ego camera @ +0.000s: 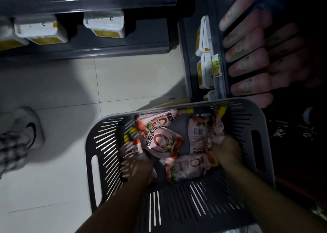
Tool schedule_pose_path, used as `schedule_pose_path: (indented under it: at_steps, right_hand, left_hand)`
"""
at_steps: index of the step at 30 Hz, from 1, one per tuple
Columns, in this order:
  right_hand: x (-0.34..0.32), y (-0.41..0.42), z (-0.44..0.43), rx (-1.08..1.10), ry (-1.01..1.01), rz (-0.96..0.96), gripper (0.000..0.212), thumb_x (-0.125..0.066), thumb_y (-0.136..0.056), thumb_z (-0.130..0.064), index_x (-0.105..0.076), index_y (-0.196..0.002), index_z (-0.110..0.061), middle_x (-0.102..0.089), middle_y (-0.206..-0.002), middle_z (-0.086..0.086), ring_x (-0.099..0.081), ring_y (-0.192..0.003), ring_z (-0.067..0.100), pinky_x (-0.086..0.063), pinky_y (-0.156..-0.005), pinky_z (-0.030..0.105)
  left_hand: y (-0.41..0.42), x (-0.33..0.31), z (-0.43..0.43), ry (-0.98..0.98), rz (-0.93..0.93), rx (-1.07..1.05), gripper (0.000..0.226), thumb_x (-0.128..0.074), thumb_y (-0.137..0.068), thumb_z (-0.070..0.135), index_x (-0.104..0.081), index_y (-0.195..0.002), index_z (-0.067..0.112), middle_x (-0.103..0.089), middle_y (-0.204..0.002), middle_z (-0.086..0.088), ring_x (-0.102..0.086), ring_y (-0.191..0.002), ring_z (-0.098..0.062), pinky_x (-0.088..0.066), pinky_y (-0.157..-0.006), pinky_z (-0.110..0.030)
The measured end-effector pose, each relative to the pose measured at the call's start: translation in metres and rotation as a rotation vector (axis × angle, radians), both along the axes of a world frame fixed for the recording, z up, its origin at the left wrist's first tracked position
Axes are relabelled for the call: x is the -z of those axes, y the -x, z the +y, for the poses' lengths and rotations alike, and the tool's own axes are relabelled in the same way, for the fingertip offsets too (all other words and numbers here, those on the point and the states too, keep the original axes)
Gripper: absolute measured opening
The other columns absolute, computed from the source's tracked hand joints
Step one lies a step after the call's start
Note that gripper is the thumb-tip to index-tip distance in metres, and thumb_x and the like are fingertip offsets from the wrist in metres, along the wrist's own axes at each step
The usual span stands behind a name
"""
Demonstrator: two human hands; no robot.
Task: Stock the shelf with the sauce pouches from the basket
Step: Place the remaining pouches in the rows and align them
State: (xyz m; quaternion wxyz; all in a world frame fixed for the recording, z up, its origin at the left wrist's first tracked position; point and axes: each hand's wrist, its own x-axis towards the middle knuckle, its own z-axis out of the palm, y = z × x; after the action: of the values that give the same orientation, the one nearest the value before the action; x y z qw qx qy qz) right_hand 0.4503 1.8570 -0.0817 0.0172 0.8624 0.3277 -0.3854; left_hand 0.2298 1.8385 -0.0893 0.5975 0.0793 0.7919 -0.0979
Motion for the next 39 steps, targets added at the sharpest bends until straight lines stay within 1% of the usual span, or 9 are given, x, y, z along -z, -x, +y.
schedule_pose_path:
  at_steps: [3,8,13,16,20,23,28,32,39]
  right_hand:
    - [-0.010,0.001,-0.002,0.109,-0.047,0.183,0.038,-0.065,-0.082,-0.005,-0.052,-0.117,0.001,-0.065,-0.111,0.010,-0.062,-0.099,0.026,-0.052,-0.089,0.041]
    - [-0.047,0.016,0.002,0.357,-0.035,0.714,0.033,-0.054,-0.085,0.010,-0.060,-0.103,-0.017,-0.068,-0.104,0.008,-0.064,-0.094,0.023,-0.054,-0.078,0.037]
    - [-0.065,0.039,0.000,0.517,0.061,0.907,0.031,-0.052,-0.084,0.005,-0.061,-0.107,-0.014,-0.072,-0.103,0.009,-0.068,-0.093,0.026,-0.056,-0.065,0.031]
    - [-0.077,0.053,-0.003,0.515,0.110,0.913,0.025,-0.052,-0.086,-0.006,-0.063,-0.107,-0.014,-0.075,-0.094,0.008,-0.069,-0.088,0.026,-0.057,-0.070,0.034]
    - [-0.105,0.060,-0.006,0.546,0.106,1.031,0.030,-0.065,-0.081,-0.026,-0.063,-0.109,-0.016,-0.075,-0.097,0.009,-0.073,-0.087,0.024,-0.059,-0.069,0.032]
    - [-0.127,0.059,-0.007,0.562,0.029,1.066,0.040,-0.070,-0.069,-0.026,-0.066,-0.106,-0.013,-0.075,-0.096,0.012,-0.073,-0.084,0.024,-0.059,-0.066,0.031]
    - [-0.172,0.047,-0.004,0.517,-0.096,1.091,0.027,-0.066,-0.070,-0.017,-0.068,-0.095,-0.008,-0.076,-0.085,0.012,-0.073,-0.074,0.022,-0.060,-0.069,0.032]
    - [-0.216,0.037,0.006,0.444,-0.172,1.153,0.035,-0.063,-0.070,-0.018,-0.068,-0.103,-0.006,-0.074,-0.093,0.014,-0.072,-0.078,0.023,-0.060,-0.071,0.035]
    - [-0.312,0.035,0.032,0.304,-0.376,1.185,0.029,-0.067,-0.064,-0.023,-0.070,-0.090,-0.012,-0.076,-0.084,0.008,-0.073,-0.074,0.017,-0.057,-0.076,0.034]
  left_hand:
    - [0.012,0.021,-0.013,-0.029,0.055,0.005,0.096,-0.066,-0.049,0.062,-0.054,-0.123,0.002,-0.057,-0.124,-0.023,-0.056,-0.105,-0.034,-0.053,-0.083,-0.041]
    - [0.016,-0.016,-0.002,-0.109,-0.113,-0.376,0.022,-0.055,-0.076,0.006,-0.058,-0.092,-0.009,-0.056,-0.062,-0.016,-0.055,-0.046,-0.021,-0.045,-0.044,-0.022]
    - [0.033,-0.032,0.000,-0.132,-0.241,-0.624,0.040,-0.039,-0.068,-0.008,-0.058,-0.103,-0.002,-0.067,-0.090,-0.022,-0.065,-0.084,-0.038,-0.054,-0.081,-0.049]
    - [0.035,-0.045,0.003,-0.180,-0.416,-0.647,0.072,-0.030,-0.044,-0.012,-0.058,-0.110,-0.007,-0.066,-0.103,-0.027,-0.064,-0.094,-0.044,-0.057,-0.070,-0.046]
    - [0.038,-0.091,0.016,-0.224,-0.675,-0.528,0.043,-0.038,-0.056,-0.004,-0.062,-0.092,-0.002,-0.069,-0.083,-0.019,-0.066,-0.080,-0.033,-0.054,-0.068,-0.036]
    - [0.043,-0.122,0.017,-0.259,-0.836,-0.410,0.030,-0.059,-0.068,0.016,-0.070,-0.093,0.005,-0.072,-0.090,-0.018,-0.070,-0.079,-0.030,-0.056,-0.073,-0.036]
    - [0.046,-0.174,0.015,-0.393,-0.826,-0.326,0.059,-0.086,-0.053,0.021,-0.066,-0.106,0.002,-0.071,-0.102,-0.023,-0.071,-0.087,-0.033,-0.059,-0.072,-0.040]
    - [0.039,-0.228,0.026,-0.558,-0.780,-0.362,0.027,-0.064,-0.068,0.010,-0.065,-0.095,0.004,-0.075,-0.084,-0.017,-0.073,-0.071,-0.027,-0.060,-0.063,-0.037]
    - [0.033,-0.325,0.057,-0.734,-0.872,-0.301,0.023,-0.058,-0.069,0.010,-0.064,-0.090,0.004,-0.075,-0.074,-0.013,-0.072,-0.064,-0.023,-0.060,-0.058,-0.034]
